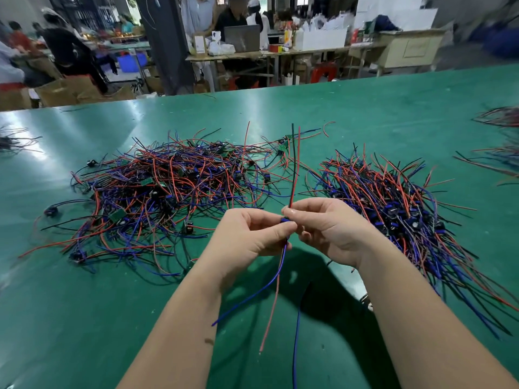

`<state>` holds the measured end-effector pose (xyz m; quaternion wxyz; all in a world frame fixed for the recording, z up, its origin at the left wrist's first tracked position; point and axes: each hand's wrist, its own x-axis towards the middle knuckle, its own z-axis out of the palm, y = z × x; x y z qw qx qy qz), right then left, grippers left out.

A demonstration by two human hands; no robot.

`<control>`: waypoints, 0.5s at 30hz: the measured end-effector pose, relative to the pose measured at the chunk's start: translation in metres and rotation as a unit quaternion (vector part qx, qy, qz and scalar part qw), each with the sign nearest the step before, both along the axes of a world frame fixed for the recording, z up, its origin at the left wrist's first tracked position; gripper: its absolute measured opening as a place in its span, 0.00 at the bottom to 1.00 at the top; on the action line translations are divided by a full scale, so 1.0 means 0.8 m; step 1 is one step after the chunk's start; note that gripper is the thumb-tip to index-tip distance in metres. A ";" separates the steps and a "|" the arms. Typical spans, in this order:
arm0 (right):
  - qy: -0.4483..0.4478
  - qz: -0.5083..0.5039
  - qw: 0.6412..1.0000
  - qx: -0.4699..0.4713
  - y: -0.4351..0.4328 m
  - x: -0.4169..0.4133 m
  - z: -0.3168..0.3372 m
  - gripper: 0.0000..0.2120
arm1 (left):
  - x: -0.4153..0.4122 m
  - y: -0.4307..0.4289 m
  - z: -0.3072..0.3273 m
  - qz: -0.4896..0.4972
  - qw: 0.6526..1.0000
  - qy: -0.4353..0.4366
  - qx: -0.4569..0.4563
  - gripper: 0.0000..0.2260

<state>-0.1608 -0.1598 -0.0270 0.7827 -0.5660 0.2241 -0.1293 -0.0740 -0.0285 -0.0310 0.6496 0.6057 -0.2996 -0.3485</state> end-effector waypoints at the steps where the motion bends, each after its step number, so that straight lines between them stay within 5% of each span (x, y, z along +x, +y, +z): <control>1: 0.004 -0.003 1.000 -0.002 0.000 0.000 0.001 0.04 | -0.001 0.000 0.000 -0.004 1.000 -0.001 0.004 0.09; 10: -0.051 -0.209 0.974 0.067 -0.024 -0.007 0.012 0.04 | -0.008 0.003 -0.009 -0.187 0.975 -0.031 0.117 0.04; 15: -0.121 -0.285 0.943 0.125 -0.033 -0.004 0.009 0.05 | -0.011 0.005 -0.011 -0.279 0.940 -0.137 0.144 0.11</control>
